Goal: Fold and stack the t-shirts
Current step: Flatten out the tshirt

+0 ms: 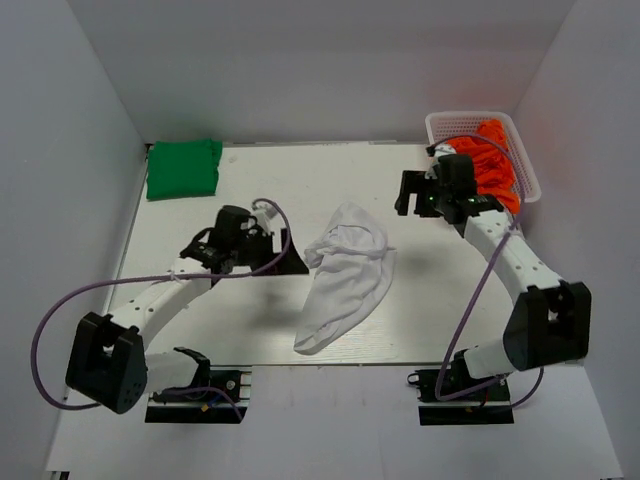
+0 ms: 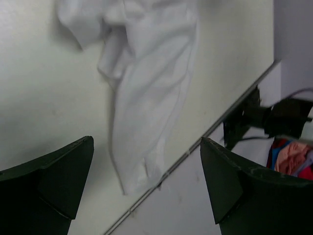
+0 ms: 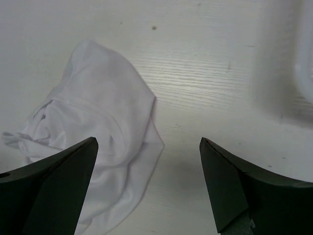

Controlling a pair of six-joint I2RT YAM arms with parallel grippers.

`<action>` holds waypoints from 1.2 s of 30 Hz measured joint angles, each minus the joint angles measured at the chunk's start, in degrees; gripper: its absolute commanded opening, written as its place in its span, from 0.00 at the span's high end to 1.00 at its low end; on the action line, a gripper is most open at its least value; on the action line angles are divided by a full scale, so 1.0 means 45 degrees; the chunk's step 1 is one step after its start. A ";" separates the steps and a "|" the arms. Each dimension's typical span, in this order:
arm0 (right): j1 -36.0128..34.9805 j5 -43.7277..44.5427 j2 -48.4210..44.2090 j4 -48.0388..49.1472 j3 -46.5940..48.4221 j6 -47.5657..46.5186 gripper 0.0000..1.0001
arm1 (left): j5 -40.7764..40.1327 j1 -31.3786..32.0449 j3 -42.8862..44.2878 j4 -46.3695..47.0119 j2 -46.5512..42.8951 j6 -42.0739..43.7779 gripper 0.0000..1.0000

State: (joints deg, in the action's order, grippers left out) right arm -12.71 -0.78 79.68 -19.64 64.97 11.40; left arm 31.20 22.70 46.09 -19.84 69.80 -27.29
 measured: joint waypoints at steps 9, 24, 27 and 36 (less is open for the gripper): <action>-0.1953 -0.0529 0.2890 -0.0316 0.0884 -0.0952 0.17 | -0.1059 0.3531 -0.0262 -0.1588 0.2093 -0.0257 0.11; -0.3075 0.0656 0.5377 0.0379 0.1282 -0.1239 0.41 | -0.2982 0.4857 0.0219 -0.1127 0.4478 -0.0656 0.73; -0.3206 0.0850 0.5561 0.1122 0.1268 -0.1093 0.79 | -0.3240 0.4974 0.0466 -0.1015 0.4609 -0.0792 1.00; -0.3181 0.2395 0.4745 0.1744 0.1268 0.0136 1.00 | -0.6829 0.5008 0.2210 -0.1836 0.3075 -0.1472 1.00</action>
State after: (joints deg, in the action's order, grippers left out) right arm -27.03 10.00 101.03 -11.79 70.67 12.01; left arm 0.47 45.23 56.03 -28.10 83.64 -33.91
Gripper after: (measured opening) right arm 0.014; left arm 0.025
